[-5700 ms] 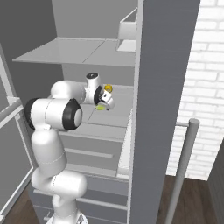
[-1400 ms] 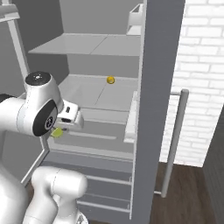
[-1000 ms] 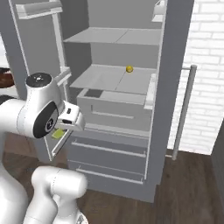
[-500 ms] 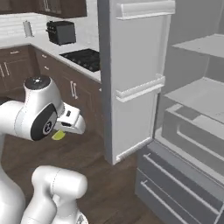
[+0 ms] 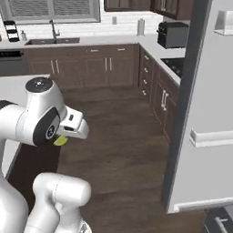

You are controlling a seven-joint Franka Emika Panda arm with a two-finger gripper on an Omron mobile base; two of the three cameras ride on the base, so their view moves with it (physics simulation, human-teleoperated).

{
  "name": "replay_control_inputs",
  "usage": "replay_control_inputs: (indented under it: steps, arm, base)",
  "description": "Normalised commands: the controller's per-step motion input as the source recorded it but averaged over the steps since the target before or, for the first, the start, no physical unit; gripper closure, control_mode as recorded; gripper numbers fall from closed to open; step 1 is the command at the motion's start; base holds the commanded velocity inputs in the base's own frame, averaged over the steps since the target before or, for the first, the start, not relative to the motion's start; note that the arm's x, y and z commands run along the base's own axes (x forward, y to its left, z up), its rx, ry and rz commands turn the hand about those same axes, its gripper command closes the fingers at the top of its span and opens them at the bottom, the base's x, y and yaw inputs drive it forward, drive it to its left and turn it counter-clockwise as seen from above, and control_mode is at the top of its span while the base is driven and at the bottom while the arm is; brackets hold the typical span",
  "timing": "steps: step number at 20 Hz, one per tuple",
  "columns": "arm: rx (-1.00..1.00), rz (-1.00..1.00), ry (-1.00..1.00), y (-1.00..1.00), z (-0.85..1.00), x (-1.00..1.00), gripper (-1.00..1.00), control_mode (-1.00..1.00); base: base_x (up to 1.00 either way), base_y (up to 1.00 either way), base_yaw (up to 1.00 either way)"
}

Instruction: Grab a lemon wedge from the fridge and one ice cube from the ice bowl, and put them in the glass of lemonade.

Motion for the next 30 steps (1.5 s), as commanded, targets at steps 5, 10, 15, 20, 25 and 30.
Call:
replay_control_inputs:
  steps: [5,10,15,20,25,30]
  arm:
    - [0.0,0.0,0.0,0.0,0.0,0.0,1.0,1.0]
    - [0.0,0.0,0.0,0.0,0.0,0.0,1.0,1.0]
    - [0.0,0.0,0.0,0.0,0.0,0.0,1.0,1.0]
    - [0.0,0.0,0.0,0.0,0.0,0.0,1.0,1.0]
    - [0.0,0.0,0.0,0.0,0.0,0.0,1.0,1.0]
    - [0.0,0.0,0.0,0.0,0.0,0.0,1.0,1.0]
  base:
    - [1.0,-0.64,0.36]
    - [1.0,-0.75,0.05]
    - [1.0,-0.53,-0.15]
    - [0.96,0.2,-0.47]
    - [0.58,0.52,-0.73]
    - [0.29,0.18,-0.91]
